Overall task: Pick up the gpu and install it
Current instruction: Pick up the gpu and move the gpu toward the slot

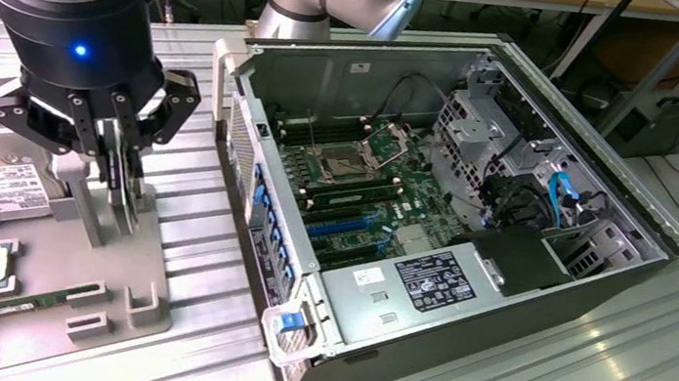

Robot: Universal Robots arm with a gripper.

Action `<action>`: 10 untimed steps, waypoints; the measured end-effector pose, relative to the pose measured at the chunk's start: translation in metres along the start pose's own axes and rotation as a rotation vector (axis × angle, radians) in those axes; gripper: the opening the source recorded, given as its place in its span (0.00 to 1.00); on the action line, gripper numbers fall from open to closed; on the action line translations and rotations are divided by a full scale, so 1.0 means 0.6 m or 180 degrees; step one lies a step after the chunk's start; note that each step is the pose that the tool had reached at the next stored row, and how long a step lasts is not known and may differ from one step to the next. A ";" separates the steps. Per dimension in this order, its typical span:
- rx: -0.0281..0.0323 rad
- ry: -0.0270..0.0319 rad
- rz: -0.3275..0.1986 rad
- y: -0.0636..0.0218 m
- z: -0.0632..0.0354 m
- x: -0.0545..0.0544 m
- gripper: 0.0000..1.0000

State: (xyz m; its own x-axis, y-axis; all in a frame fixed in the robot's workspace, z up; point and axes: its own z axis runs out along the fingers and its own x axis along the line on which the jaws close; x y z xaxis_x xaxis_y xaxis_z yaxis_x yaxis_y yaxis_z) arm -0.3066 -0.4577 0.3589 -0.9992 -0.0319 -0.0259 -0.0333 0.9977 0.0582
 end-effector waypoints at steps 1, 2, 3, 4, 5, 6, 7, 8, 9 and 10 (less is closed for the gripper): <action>0.0000 0.0000 0.0000 0.000 -0.001 0.000 0.28; 0.0000 0.0000 0.0000 0.000 -0.002 0.000 0.28; 0.0000 0.0000 0.0000 0.000 -0.004 0.000 0.28; 0.0000 0.0000 0.0000 0.000 -0.005 0.000 0.28; 0.0000 0.0000 -0.0001 0.000 -0.006 0.000 0.28; 0.0000 0.0000 -0.0001 0.000 -0.008 0.000 0.28; 0.0000 0.0000 -0.0003 0.001 -0.009 0.000 0.28; 0.0000 0.0000 -0.0006 0.001 -0.010 0.000 0.28; 0.0000 0.0000 -0.0008 0.001 -0.011 0.000 0.28; 0.0000 0.0001 -0.0010 0.001 -0.013 0.000 0.28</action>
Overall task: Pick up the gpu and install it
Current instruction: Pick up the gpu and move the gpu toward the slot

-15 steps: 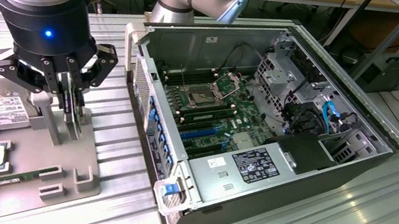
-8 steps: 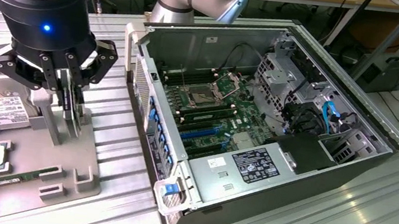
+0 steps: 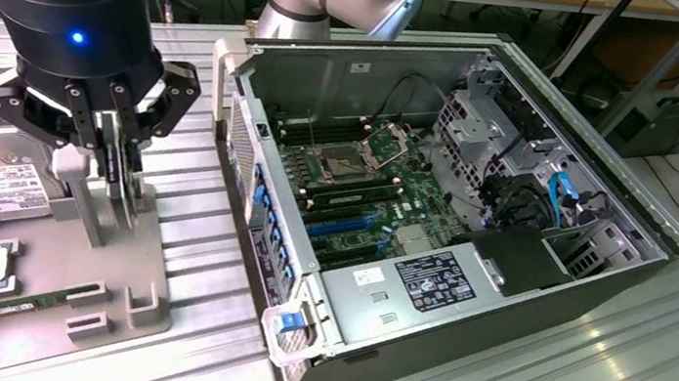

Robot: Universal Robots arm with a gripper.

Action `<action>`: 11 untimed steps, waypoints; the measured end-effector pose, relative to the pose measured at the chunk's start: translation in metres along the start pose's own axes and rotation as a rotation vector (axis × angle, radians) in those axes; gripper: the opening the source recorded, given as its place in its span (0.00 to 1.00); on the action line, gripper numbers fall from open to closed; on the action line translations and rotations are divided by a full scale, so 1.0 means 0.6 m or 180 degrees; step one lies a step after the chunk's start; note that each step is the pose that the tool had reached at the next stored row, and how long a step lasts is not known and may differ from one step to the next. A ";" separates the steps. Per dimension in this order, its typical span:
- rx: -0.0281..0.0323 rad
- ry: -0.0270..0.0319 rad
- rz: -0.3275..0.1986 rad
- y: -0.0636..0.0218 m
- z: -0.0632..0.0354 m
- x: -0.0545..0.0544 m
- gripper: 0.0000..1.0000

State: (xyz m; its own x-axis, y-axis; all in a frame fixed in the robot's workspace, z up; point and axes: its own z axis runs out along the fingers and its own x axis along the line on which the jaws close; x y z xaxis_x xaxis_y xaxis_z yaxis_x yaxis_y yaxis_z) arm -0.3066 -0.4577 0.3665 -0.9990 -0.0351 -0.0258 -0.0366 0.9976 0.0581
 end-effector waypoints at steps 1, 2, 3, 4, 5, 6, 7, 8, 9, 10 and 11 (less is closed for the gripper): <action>0.0000 0.0000 0.0000 0.000 -0.002 0.000 0.28; 0.0000 0.0000 0.0000 0.000 -0.003 0.000 0.28; 0.0000 0.0000 0.0000 0.000 -0.004 0.000 0.28; 0.0000 0.0000 0.0000 0.000 -0.006 0.000 0.28; 0.0000 0.0000 0.0000 0.000 -0.008 0.000 0.28; 0.0000 0.0000 0.0000 0.001 -0.010 0.000 0.28; 0.0000 0.0000 0.0000 0.001 -0.012 0.000 0.28; 0.0000 0.0000 0.0000 0.001 -0.014 0.000 0.28; 0.0000 0.0000 0.0000 0.001 -0.016 0.000 0.28; 0.0000 0.0000 0.0000 0.001 -0.019 -0.001 0.28; 0.0000 0.0000 0.0000 0.001 -0.022 -0.001 0.28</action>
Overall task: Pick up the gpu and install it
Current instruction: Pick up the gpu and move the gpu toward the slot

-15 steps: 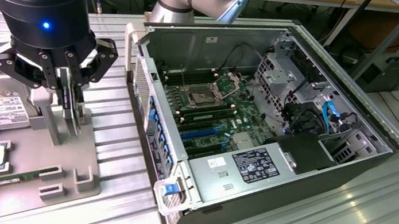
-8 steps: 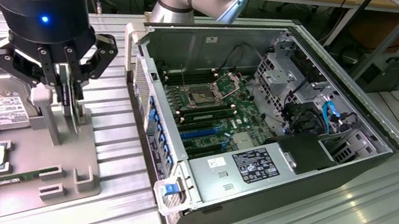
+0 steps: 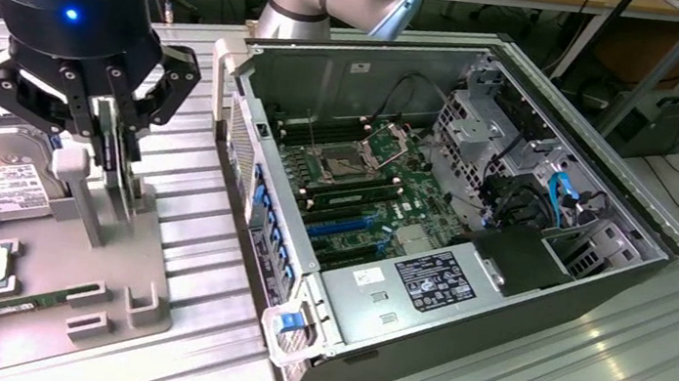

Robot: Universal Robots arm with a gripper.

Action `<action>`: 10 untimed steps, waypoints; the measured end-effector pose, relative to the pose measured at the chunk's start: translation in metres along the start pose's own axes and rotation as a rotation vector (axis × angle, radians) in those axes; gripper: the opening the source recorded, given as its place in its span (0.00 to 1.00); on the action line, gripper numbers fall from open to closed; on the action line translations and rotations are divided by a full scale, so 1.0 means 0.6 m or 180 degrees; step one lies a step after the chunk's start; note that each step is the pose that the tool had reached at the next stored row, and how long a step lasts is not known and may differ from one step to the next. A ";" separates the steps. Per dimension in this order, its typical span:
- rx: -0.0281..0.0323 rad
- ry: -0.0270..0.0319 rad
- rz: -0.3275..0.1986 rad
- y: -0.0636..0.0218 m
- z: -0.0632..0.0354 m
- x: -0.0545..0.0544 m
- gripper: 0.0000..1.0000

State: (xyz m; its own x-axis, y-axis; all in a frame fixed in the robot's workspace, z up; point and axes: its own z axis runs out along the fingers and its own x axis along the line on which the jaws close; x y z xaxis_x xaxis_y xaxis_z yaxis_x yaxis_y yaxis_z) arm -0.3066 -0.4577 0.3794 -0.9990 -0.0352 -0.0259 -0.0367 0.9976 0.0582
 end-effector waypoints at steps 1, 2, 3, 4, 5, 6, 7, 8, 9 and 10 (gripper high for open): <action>0.0000 0.0000 0.0000 0.000 -0.004 0.000 0.28; 0.0000 0.0000 0.0000 0.000 -0.005 0.000 0.28; 0.0000 0.0000 0.0000 0.000 -0.007 0.000 0.28; 0.0000 0.0000 0.0000 0.001 -0.009 0.000 0.28; 0.0000 0.0000 0.0000 0.001 -0.010 0.000 0.28; 0.0000 0.0000 0.0000 0.001 -0.012 0.000 0.28; 0.0000 0.0000 0.0000 0.001 -0.013 0.000 0.28; 0.0000 0.0000 0.0000 0.001 -0.014 0.000 0.28; 0.0000 0.0000 0.0000 0.001 -0.016 0.000 0.28; 0.0000 0.0000 0.0000 0.001 -0.018 0.000 0.28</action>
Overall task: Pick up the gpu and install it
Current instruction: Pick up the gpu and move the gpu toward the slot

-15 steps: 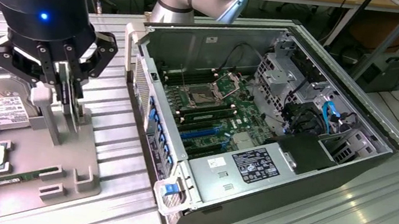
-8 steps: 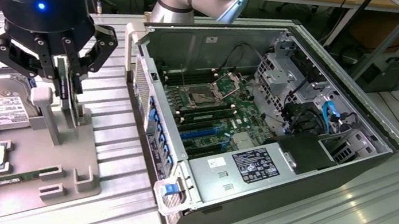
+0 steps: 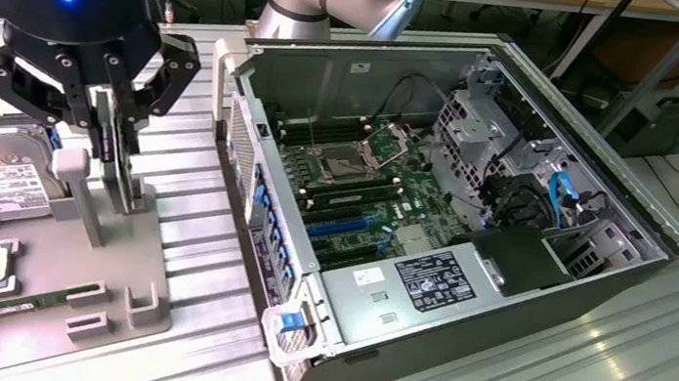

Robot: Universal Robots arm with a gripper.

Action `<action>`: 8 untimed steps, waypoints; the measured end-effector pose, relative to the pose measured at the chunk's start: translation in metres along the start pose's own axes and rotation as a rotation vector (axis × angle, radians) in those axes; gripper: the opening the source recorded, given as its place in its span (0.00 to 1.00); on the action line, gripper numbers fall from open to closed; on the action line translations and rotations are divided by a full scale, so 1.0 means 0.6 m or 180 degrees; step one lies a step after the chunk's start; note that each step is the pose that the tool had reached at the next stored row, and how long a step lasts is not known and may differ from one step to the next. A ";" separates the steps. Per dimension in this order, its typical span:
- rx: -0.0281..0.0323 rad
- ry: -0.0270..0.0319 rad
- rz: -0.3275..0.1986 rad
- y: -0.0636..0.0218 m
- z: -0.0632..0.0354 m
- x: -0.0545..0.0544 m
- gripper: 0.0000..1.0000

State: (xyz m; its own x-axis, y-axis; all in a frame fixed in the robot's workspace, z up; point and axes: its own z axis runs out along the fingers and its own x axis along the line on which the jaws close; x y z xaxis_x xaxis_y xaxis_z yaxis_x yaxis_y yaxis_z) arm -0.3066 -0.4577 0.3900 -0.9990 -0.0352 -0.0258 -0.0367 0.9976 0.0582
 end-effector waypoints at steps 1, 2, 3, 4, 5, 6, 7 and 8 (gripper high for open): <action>0.0000 0.0000 0.0000 0.000 -0.002 0.000 0.28; 0.0000 0.0000 0.0000 0.000 -0.005 0.000 0.28; 0.0000 0.0000 0.0000 0.000 -0.007 0.000 0.28; 0.0000 0.0000 0.0000 0.000 -0.009 0.000 0.28; 0.0000 0.0000 0.0000 0.001 -0.010 0.000 0.28; 0.0000 0.0000 0.0000 0.001 -0.012 0.000 0.28; 0.0000 0.0000 0.0000 0.001 -0.014 0.000 0.28; 0.0000 0.0000 0.0000 0.001 -0.015 0.000 0.28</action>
State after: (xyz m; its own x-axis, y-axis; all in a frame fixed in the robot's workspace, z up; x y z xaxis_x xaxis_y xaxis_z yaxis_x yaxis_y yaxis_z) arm -0.3066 -0.4577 0.3991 -0.9990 -0.0352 -0.0259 -0.0367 0.9976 0.0582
